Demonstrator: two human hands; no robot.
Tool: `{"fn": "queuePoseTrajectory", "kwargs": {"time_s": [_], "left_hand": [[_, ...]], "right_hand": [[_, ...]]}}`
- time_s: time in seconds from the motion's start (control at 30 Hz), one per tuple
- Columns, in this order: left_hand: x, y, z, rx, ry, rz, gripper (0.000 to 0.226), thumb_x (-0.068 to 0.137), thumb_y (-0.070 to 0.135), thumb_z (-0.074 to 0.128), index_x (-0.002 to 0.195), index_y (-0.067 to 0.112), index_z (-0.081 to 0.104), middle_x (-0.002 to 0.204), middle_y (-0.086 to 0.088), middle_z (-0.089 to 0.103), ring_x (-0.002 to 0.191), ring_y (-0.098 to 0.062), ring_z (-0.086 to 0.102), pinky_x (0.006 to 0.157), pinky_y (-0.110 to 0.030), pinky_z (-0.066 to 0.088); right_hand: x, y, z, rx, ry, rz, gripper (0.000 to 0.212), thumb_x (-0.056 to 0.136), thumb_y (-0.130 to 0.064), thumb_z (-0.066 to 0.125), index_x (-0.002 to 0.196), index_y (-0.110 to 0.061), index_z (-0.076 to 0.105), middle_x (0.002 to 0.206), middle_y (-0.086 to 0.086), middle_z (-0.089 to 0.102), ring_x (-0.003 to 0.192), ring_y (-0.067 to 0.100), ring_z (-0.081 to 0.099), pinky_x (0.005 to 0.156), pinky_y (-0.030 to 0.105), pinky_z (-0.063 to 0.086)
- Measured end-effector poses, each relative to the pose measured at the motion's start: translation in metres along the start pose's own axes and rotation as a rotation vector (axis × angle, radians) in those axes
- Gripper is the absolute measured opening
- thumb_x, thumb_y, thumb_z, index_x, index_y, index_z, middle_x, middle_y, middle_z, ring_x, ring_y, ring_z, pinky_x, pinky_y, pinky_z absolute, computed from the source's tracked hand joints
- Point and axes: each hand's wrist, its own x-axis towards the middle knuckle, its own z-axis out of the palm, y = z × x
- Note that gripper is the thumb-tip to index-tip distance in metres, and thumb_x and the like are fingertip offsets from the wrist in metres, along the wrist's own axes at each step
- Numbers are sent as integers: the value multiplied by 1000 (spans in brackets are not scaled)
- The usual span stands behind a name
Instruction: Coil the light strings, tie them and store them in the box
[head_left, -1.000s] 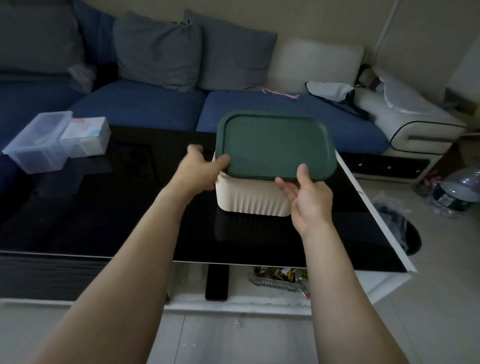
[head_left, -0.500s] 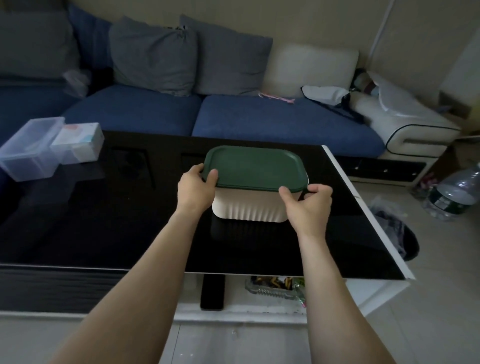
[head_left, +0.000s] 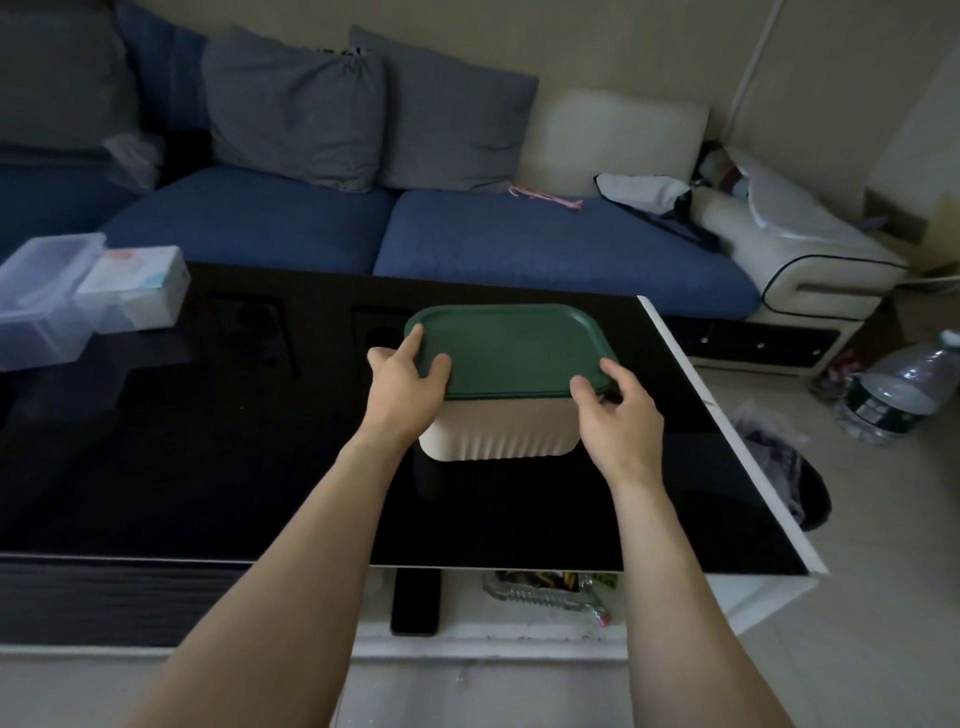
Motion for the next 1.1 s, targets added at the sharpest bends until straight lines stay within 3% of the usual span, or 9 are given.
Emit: {"fn": "queuePoseTrajectory", "kwargs": {"time_s": [0.1, 0.17, 0.27, 0.37, 0.47, 0.67, 0.83, 1.0, 1.1], "left_hand": [[3, 5, -11, 183, -54, -20, 68, 96, 39, 57, 154, 20, 28, 132, -7, 29, 100, -17, 50, 95, -27, 39], [11, 12, -13, 492, -33, 12, 68, 95, 45, 54, 153, 18, 30, 143, -16, 28, 125, -34, 41, 106, -40, 34], [31, 29, 0, 738, -77, 105, 70, 97, 54, 41, 155, 17, 24, 161, -17, 13, 148, -35, 11, 116, -51, 15], [43, 33, 19, 887, -251, 120, 71, 99, 59, 21, 158, 21, 11, 165, -14, -2, 152, -31, -5, 119, -55, 3], [50, 27, 26, 969, -287, 118, 73, 98, 61, 13, 158, 21, 4, 165, -15, -7, 151, -31, -11, 120, -56, -3], [71, 24, 21, 917, -264, 194, 71, 98, 61, 20, 157, 23, 17, 165, -11, 4, 152, -26, -2, 122, -49, 1], [71, 18, 21, 561, 43, 268, 53, 102, 39, 34, 147, 11, 42, 151, -11, 42, 142, -24, 33, 120, -41, 19], [44, 4, 22, 453, 143, 220, 55, 102, 32, 37, 149, 5, 34, 159, -16, 26, 150, -28, 14, 122, -44, 9], [26, 4, 17, 349, 257, 203, 51, 99, 25, 43, 145, 3, 37, 154, -18, 32, 146, -32, 21, 119, -44, 15]], "right_hand": [[7, -5, -5, -146, 28, -46, 39, 95, -34, 65, 131, -22, 59, 129, 7, 54, 95, 9, 56, 80, 22, 43], [22, -13, -5, -312, 23, -101, 41, 93, -30, 67, 131, -19, 57, 139, 10, 44, 116, 24, 52, 90, 28, 42], [58, -30, 3, -532, -154, -288, 54, 96, -28, 61, 147, -20, 46, 159, 9, 29, 145, 33, 30, 115, 42, 33], [82, -34, 11, -764, -429, -303, 61, 104, -49, 40, 159, -25, 25, 170, -1, 7, 156, 24, 2, 124, 47, 15], [91, -28, 18, -824, -488, -213, 67, 104, -58, 29, 161, -26, 16, 170, -5, -1, 156, 20, -6, 125, 45, 9], [88, -27, 28, -832, -399, -174, 66, 104, -57, 26, 161, -25, 16, 170, -5, 1, 156, 22, -2, 122, 46, 18], [90, -24, 37, -794, -270, -147, 56, 107, -41, 26, 160, -24, 24, 170, -5, 8, 155, 24, 9, 118, 44, 26], [96, -39, 38, -828, -344, -82, 56, 108, -37, 19, 161, -22, 16, 170, 0, 2, 156, 30, 2, 124, 51, 12], [81, -38, 36, -762, -201, -189, 56, 107, -40, 26, 158, -17, 26, 168, 9, 14, 155, 31, 7, 123, 54, 12]]}}
